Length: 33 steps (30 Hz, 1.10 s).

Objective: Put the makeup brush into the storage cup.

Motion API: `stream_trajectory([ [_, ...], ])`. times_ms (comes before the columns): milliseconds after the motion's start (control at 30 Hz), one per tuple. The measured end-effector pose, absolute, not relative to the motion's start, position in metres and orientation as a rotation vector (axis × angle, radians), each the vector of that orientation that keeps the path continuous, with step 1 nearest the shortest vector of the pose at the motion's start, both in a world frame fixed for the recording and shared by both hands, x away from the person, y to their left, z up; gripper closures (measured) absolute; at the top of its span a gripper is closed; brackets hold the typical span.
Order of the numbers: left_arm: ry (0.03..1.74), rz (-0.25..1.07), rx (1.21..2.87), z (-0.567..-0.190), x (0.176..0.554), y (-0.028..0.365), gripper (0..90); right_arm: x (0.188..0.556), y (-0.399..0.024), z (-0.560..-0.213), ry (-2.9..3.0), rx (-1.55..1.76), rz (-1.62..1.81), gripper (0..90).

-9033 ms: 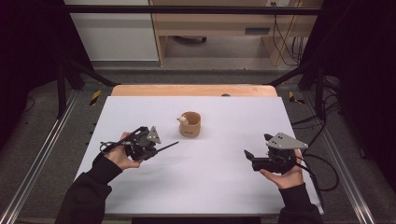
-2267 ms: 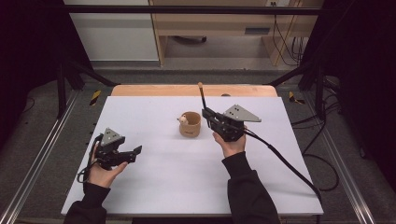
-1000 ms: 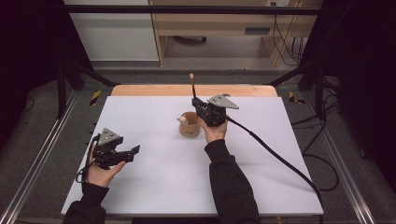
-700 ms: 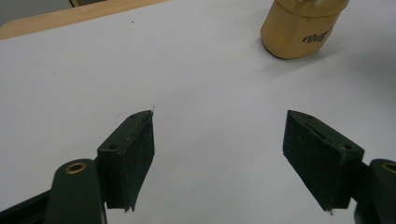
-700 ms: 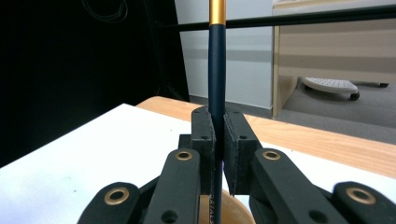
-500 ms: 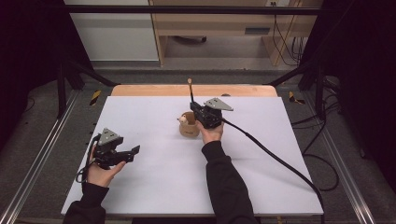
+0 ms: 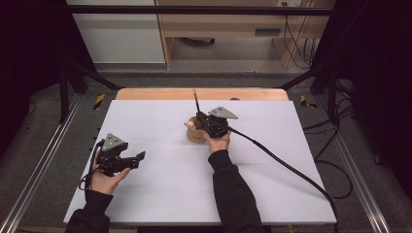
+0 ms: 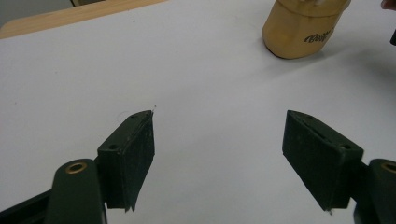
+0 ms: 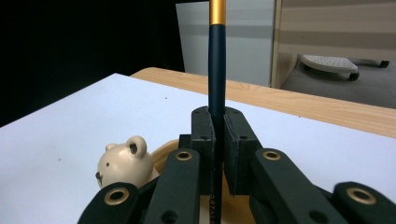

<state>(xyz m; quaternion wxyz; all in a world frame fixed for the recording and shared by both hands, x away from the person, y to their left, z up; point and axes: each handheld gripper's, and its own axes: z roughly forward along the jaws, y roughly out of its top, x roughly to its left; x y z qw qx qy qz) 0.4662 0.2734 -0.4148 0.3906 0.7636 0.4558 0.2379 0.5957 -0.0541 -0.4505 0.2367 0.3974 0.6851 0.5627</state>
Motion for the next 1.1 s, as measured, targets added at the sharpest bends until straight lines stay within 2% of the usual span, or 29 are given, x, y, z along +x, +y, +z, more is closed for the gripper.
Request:
stream_trajectory([
  [967, 1.159, 0.604, 1.95, -0.4157, 0.4663, 0.2722, 24.8, 0.5893, -0.057, -0.4565, 1.953, 1.092, 1.453, 83.0],
  [1100, 1.159, 0.603, 1.951, -0.4157, 0.4663, 0.2721, 24.8, 0.5893, -0.0577, -0.4567, 1.958, 1.083, 1.455, 79.6],
])
